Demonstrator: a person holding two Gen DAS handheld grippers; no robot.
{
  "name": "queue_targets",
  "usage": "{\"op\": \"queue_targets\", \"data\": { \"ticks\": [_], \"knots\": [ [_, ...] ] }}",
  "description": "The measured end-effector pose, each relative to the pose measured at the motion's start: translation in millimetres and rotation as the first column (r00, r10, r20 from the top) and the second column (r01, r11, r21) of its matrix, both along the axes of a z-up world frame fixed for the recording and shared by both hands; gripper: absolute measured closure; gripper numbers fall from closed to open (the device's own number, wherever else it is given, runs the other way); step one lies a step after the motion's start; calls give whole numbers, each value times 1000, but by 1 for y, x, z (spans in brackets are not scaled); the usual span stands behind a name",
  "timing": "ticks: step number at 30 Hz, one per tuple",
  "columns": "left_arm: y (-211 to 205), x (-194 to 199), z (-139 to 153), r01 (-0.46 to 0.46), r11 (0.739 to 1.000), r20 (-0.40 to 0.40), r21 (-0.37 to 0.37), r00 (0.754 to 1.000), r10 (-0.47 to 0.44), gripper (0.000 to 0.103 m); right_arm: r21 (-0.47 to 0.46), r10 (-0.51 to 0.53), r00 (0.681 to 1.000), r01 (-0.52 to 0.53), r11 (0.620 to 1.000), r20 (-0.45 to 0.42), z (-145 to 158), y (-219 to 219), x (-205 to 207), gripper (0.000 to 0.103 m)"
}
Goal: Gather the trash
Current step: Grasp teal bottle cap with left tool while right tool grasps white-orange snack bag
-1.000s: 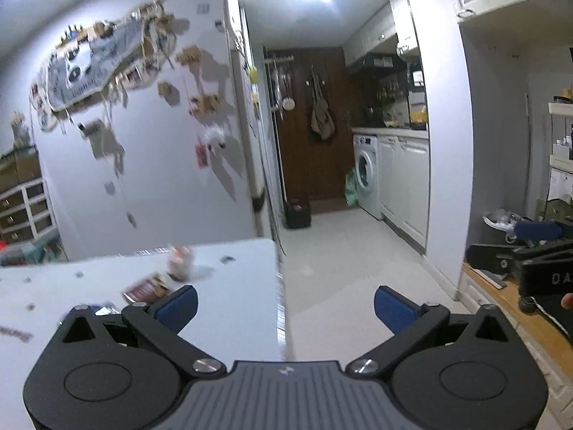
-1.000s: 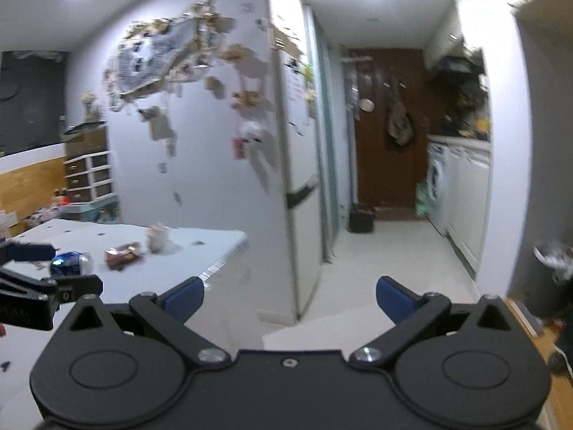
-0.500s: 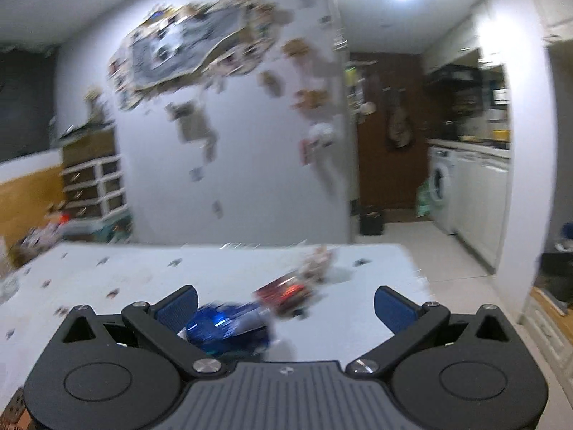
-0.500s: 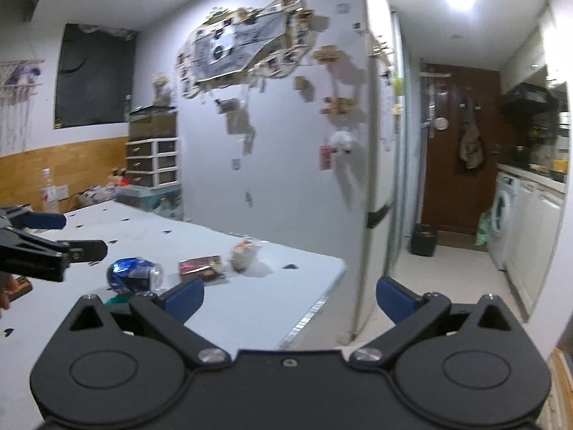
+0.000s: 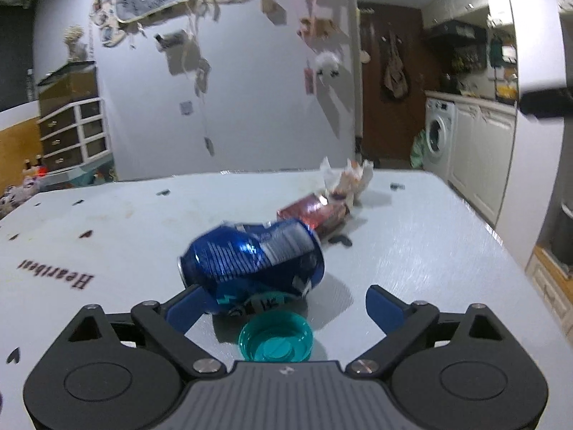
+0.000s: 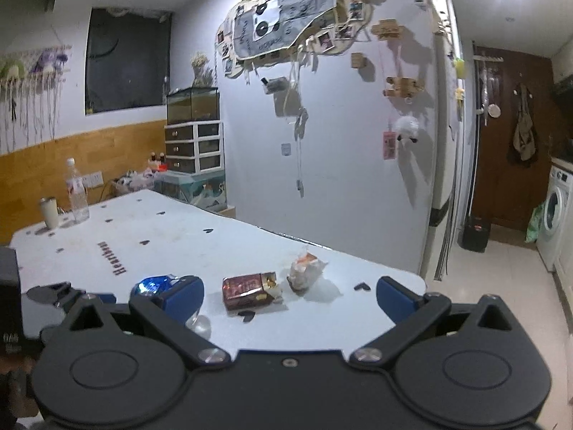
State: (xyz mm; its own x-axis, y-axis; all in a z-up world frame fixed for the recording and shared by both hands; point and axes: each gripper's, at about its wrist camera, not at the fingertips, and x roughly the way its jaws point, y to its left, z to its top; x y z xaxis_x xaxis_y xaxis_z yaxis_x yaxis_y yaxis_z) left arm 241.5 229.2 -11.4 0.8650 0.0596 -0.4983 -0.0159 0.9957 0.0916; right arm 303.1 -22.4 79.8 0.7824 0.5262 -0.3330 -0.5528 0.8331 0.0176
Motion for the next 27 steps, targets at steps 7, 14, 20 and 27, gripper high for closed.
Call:
{"op": "queue_targets", "data": {
  "ticks": [7, 14, 20, 27],
  "knots": [
    [9, 4, -14, 41, 999, -21, 0, 999, -41, 13, -54, 18, 999, -20, 998, -39, -9, 40, 47, 0],
    [12, 2, -13, 78, 996, -9, -33, 997, -79, 21, -131, -33, 996, 23, 991, -79, -29, 81, 103, 0],
    [9, 2, -13, 77, 997, -11, -17, 997, -78, 21, -208, -73, 992, 51, 977, -102, -53, 115, 146, 0],
    [7, 2, -14, 81, 997, -27, -1, 996, -81, 30, -168, -211, 970, 190, 967, -118, -83, 121, 187, 0]
  ]
}}
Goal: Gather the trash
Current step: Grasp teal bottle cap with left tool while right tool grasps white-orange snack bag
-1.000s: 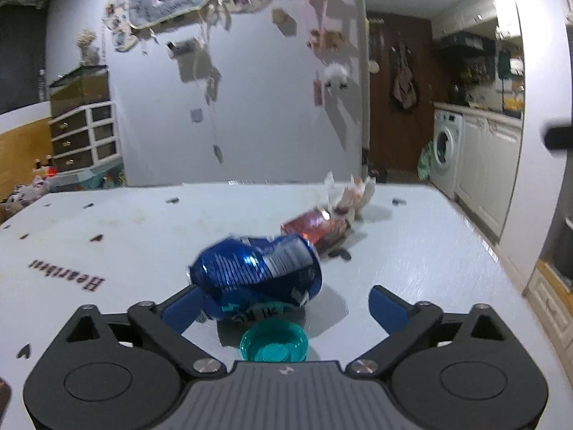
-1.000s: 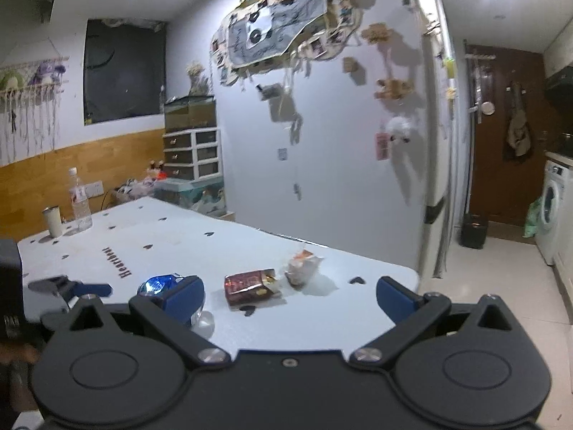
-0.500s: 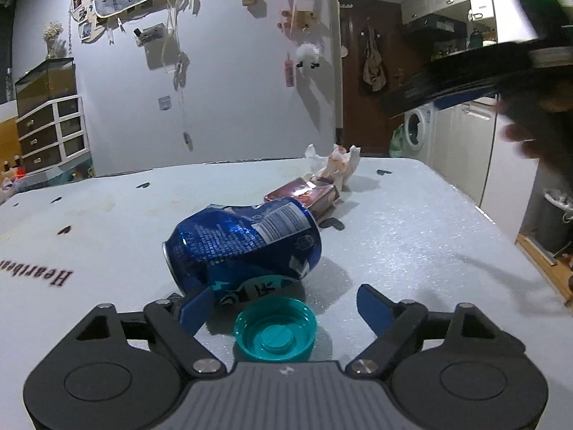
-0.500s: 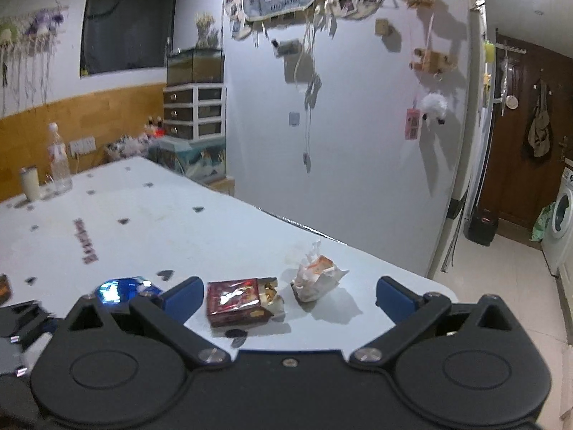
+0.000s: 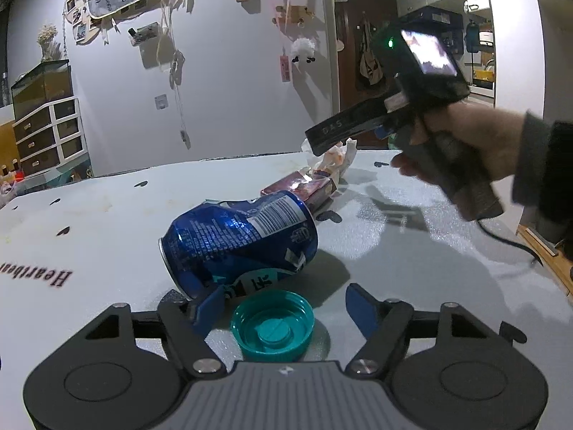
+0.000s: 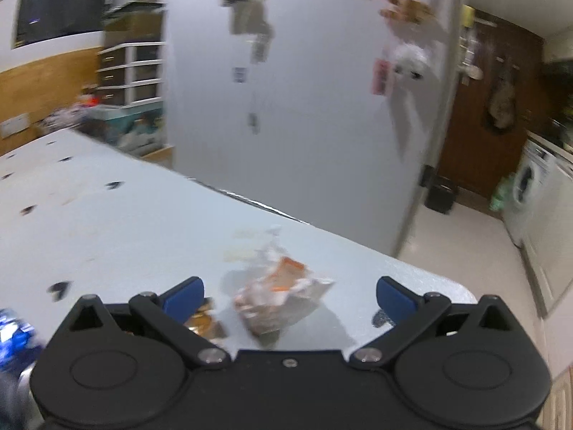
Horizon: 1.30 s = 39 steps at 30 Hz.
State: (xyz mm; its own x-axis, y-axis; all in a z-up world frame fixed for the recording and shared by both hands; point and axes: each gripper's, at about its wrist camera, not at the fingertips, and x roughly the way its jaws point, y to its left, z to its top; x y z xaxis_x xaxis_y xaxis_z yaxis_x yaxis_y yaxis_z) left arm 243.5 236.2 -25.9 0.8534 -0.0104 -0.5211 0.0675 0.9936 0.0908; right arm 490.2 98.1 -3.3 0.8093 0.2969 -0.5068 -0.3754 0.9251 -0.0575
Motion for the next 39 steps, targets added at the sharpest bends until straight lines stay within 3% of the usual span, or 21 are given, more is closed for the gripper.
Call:
{"op": "queue_targets", "data": {
  "ticks": [3, 7, 10, 12, 15, 17, 22, 23, 24, 25, 29, 31, 33, 36, 39],
  "knots": [
    [-1, 1, 0, -1, 1000, -5, 4, 1000, 1, 33, 76, -2, 1000, 2, 997, -6, -9, -4, 9, 0],
    [-4, 2, -2, 13, 1000, -21, 22, 1000, -12, 34, 105, 28, 999, -24, 994, -37, -20, 1, 15, 5],
    [-4, 1, -2, 15, 1000, -20, 17, 1000, -15, 37, 104, 33, 995, -23, 994, -99, -29, 6, 18, 24],
    [-1, 1, -2, 13, 1000, -19, 4, 1000, -13, 39, 106, 12, 993, 1, 994, -114, -30, 5, 17, 46],
    [4, 0, -1, 8, 1000, -13, -21, 1000, -8, 47, 150, -4, 992, 23, 988, -122, -31, -4, 14, 62],
    [6, 0, -1, 4, 999, -9, -33, 1000, -4, 55, 175, -6, 991, 29, 984, -131, -32, -9, 11, 66],
    [6, -2, 0, 14, 999, -5, -43, 1000, -14, 55, 184, -2, 991, 27, 983, -134, -32, -18, -8, 69],
    [6, -2, 1, 16, 999, 0, -44, 1000, -16, 61, 179, 2, 991, 21, 984, -132, -32, -20, -14, 70],
    [6, -3, 1, 20, 999, 2, -49, 1000, -20, 77, 174, 6, 992, 17, 985, -130, -32, -20, -19, 70],
    [8, -3, 0, 19, 998, -2, -57, 1000, -19, 83, 167, 13, 992, 8, 986, -125, -31, -21, -26, 71],
    [11, -2, 1, 8, 997, -5, -74, 1000, -8, 86, 158, 36, 992, -16, 987, -122, -28, -30, -44, 74],
    [9, -3, 1, 7, 998, -1, -63, 1000, -8, 82, 164, 35, 991, -14, 986, -127, -28, -35, -52, 74],
    [8, -4, 2, 2, 999, 9, -50, 1000, -1, 50, 158, 43, 991, -23, 987, -125, -27, -39, -59, 74],
    [4, -11, 4, 6, 1000, 53, -29, 999, -5, 24, 153, 58, 991, -39, 987, -118, -25, -41, -70, 75],
    [5, -9, 4, 0, 1000, 51, -31, 999, 2, 18, 137, 73, 992, -59, 989, -100, -21, -41, -80, 74]
  ]
}}
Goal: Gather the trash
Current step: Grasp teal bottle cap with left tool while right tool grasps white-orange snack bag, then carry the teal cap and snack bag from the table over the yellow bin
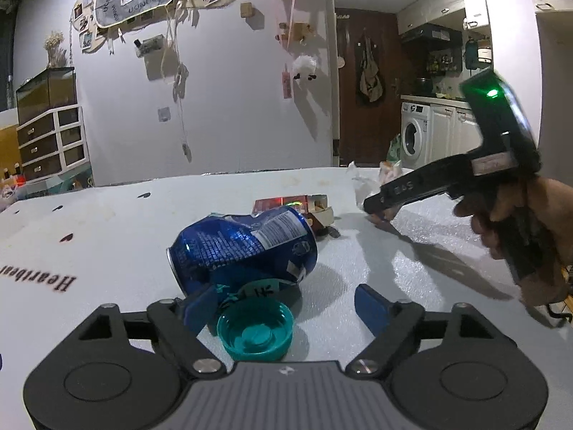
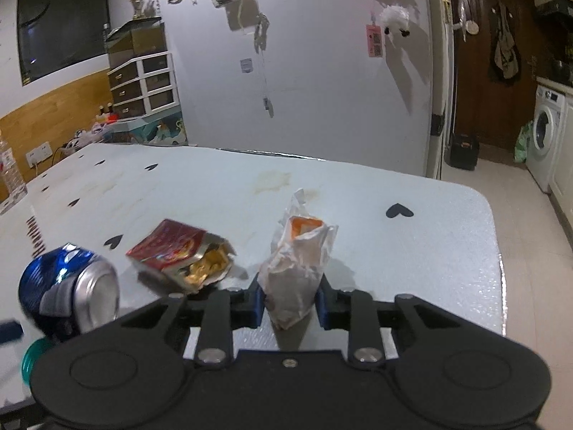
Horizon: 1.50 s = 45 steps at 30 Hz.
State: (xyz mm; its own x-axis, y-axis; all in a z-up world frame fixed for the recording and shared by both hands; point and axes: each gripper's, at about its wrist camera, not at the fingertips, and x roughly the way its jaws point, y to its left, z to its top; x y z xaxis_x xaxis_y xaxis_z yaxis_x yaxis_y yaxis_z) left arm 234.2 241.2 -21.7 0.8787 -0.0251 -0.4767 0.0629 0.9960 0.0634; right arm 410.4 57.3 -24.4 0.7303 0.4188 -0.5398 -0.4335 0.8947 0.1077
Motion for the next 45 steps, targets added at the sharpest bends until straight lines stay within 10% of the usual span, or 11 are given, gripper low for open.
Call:
{"op": "queue_targets", "data": {
  "ticks": [11, 19, 23, 45],
  "knots": [
    [23, 18, -7, -116, 990, -117, -75, 987, 106, 7, 15, 64, 998, -64, 998, 27, 19, -10, -40, 75],
    [25, 20, -10, -150, 987, -151, -63, 979, 139, 26, 29, 96, 995, -97, 995, 35, 23, -28, -75, 75],
    [21, 18, -9, -118, 992, -134, -53, 985, 111, 53, 35, 81, 995, -83, 996, 52, 19, -39, -88, 75],
    [-36, -27, 10, -146, 987, -63, -74, 988, 141, 53, 96, -20, 997, 13, 995, 71, 11, -129, -154, 75]
  ]
}}
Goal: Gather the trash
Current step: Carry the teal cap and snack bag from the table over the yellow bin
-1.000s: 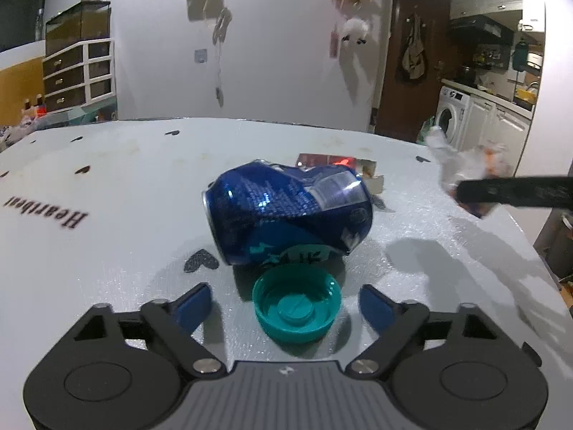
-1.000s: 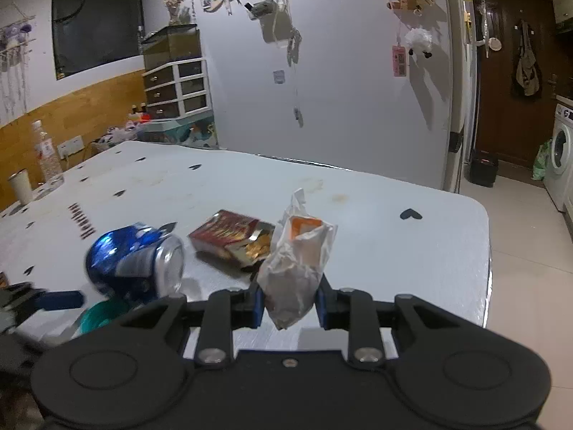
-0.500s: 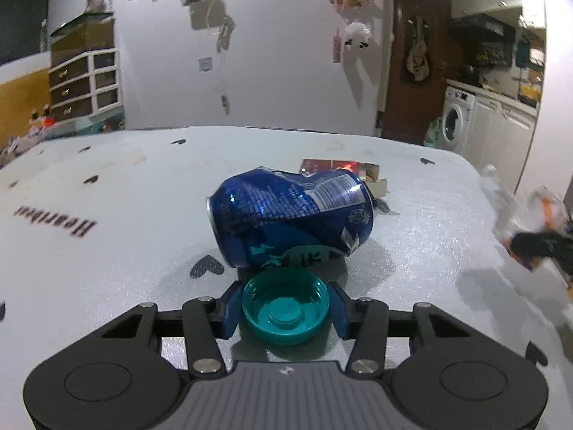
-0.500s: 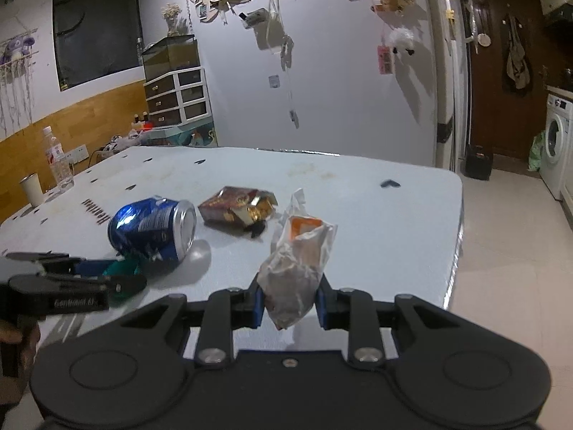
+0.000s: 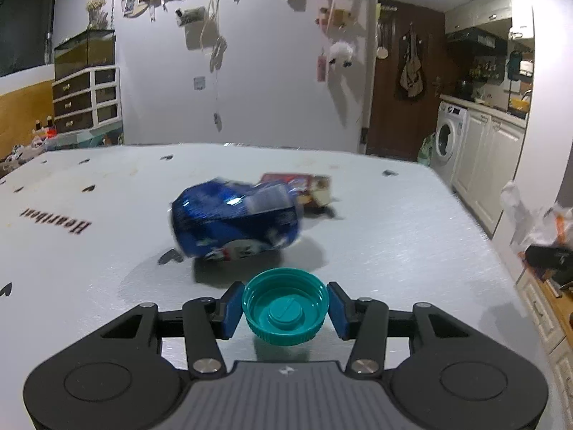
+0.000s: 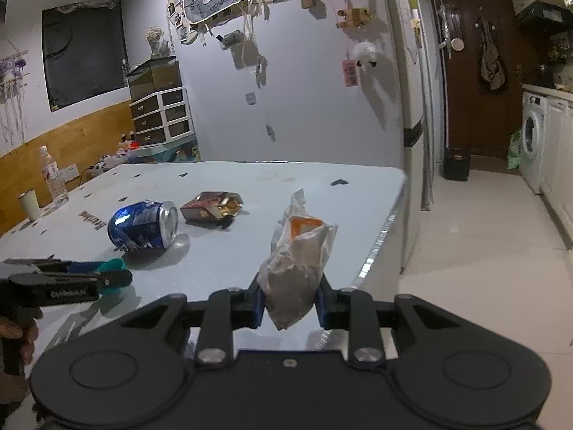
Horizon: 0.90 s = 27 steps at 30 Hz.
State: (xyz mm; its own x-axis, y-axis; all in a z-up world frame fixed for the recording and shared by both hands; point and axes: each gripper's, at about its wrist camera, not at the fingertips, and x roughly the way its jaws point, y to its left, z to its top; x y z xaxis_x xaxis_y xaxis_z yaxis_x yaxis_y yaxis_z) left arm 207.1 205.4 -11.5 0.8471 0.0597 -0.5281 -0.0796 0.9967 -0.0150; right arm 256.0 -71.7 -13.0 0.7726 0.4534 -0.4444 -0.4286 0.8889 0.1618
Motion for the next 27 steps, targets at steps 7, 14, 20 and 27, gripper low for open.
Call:
{"op": "queue_targets", "data": {
  "ticks": [7, 14, 20, 27],
  "knots": [
    [-52, -15, 21, 59, 998, 25, 12, 998, -59, 53, -28, -27, 999, 28, 999, 24, 7, -31, -23, 75],
    [-108, -30, 29, 128, 992, 37, 16, 991, -129, 53, -25, -76, 997, 77, 997, 26, 13, -68, -47, 74],
    [-157, -35, 29, 190, 982, 37, 11, 981, -191, 53, -39, -146, 989, 147, 988, 23, 5, -105, -62, 74],
    [-210, -29, 20, 267, 964, 17, 13, 963, -267, 53, -46, -230, 973, 230, 972, -13, -17, -148, -69, 74]
  ]
}}
